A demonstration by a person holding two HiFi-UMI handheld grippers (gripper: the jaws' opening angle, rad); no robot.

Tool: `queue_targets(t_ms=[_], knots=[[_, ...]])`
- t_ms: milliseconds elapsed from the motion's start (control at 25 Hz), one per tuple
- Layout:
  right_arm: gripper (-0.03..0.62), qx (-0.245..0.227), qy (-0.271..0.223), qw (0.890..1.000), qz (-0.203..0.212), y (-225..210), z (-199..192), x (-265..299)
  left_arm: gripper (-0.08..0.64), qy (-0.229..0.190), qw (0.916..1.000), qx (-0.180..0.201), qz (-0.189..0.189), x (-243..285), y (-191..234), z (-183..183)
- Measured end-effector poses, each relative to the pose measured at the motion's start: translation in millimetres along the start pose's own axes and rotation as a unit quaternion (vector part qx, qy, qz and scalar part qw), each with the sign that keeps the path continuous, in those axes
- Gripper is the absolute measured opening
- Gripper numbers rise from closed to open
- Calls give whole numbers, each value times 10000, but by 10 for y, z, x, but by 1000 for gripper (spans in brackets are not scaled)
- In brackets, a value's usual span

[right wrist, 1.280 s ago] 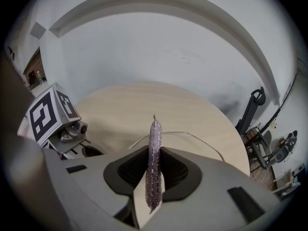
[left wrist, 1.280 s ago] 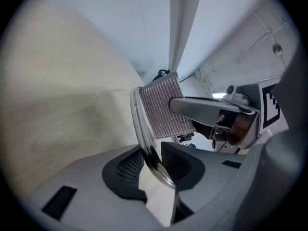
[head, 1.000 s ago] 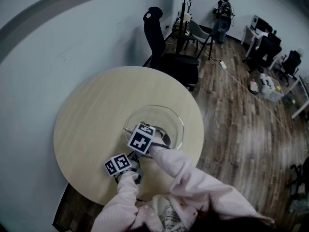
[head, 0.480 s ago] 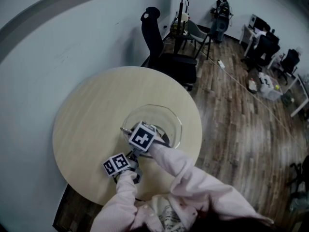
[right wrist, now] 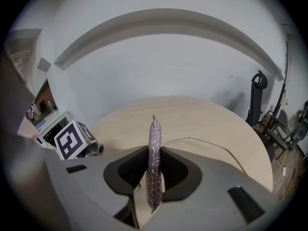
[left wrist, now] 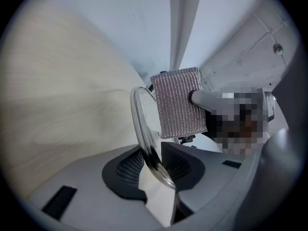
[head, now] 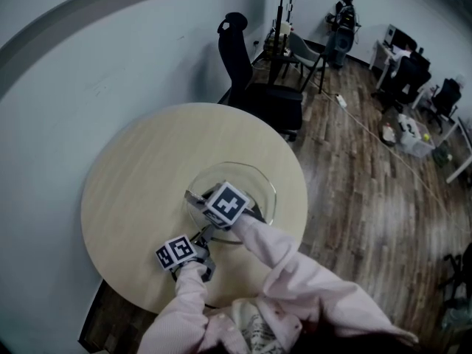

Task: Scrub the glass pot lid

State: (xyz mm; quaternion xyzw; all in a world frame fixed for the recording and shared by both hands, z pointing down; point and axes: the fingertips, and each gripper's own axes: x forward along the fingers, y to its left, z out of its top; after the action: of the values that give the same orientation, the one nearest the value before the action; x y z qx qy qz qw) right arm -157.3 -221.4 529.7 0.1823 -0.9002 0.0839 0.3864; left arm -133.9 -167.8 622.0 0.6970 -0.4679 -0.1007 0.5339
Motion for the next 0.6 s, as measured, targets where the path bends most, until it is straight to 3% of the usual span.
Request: queue_targets(t_ms=[320, 600], knots=[[74, 313, -4, 9982, -510, -692, -253, -510, 120, -95, 9998, -75, 141, -37, 26, 7], [74, 621, 289, 9922, -1038, -1331, -687, -866, 120, -145, 9996, -135, 217, -13, 14, -67]])
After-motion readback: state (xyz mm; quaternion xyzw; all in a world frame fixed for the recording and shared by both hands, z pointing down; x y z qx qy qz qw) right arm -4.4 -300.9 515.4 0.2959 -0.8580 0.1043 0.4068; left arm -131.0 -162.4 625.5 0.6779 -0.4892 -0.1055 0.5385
